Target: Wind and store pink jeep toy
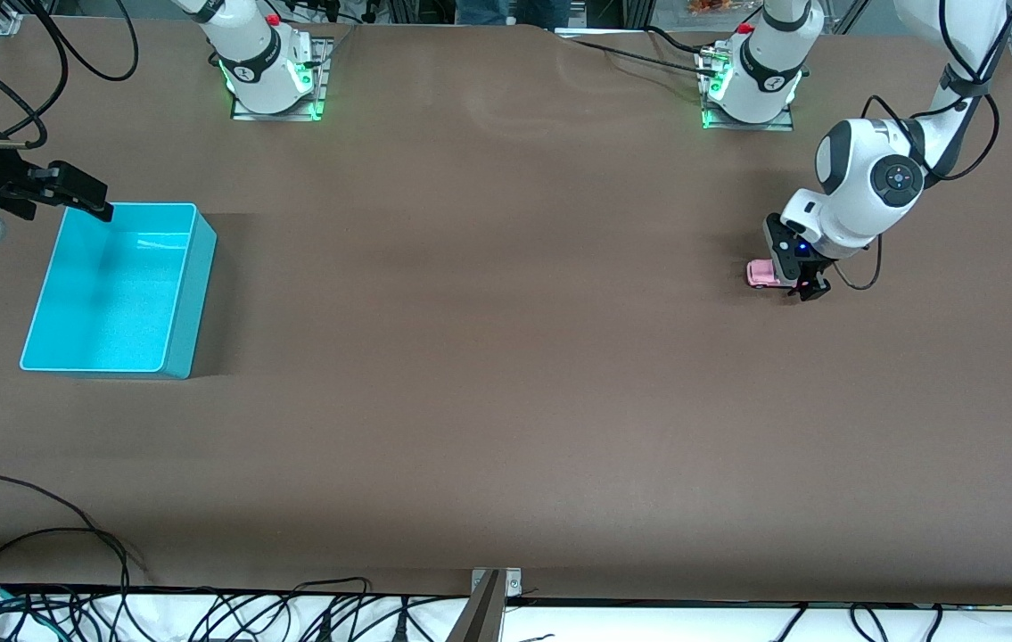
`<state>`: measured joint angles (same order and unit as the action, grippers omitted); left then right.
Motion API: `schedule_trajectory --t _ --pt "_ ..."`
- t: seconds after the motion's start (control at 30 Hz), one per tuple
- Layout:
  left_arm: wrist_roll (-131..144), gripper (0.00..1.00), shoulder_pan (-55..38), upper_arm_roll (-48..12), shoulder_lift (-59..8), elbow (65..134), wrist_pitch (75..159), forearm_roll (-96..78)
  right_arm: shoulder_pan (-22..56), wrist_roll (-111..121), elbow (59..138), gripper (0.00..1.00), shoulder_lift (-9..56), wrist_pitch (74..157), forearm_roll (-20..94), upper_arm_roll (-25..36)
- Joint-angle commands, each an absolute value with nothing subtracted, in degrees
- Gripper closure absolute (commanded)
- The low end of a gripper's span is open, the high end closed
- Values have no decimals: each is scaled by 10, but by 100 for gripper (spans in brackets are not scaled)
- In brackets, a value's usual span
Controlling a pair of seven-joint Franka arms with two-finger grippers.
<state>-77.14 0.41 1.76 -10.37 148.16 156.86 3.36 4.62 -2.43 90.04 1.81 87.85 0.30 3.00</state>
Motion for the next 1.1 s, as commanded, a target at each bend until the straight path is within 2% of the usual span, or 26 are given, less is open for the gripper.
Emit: schedule_trajectory --t 0.0,0.03,0.1,0.17,0.23,0.3,0.9,1.07 --pt "-793 49 14 18 -100 1477 1574 41 45 -29 901 0 15 882 9 30" --pt "-799 52 14 18 -98 1477 1574 41 45 -29 901 0 15 882 9 30" --pt "-810 68 14 18 -94 1477 1574 40 45 -29 901 0 15 882 9 30" --pt "-814 75 13 18 -91 1476 1573 40 45 -29 901 0 15 882 9 30" --pt "-823 92 12 18 -86 1476 1571 42 45 -29 901 0 15 882 9 30" --pt "-854 98 4 16 -77 1468 1570 42 45 -29 901 0 15 882 9 30" --pt "-874 97 -18 16 -112 1449 1568 0 45 -29 901 0 15 882 9 30" --pt "-876 94 -19 18 -164 1429 1571 -19 45 -29 901 0 15 882 9 30"
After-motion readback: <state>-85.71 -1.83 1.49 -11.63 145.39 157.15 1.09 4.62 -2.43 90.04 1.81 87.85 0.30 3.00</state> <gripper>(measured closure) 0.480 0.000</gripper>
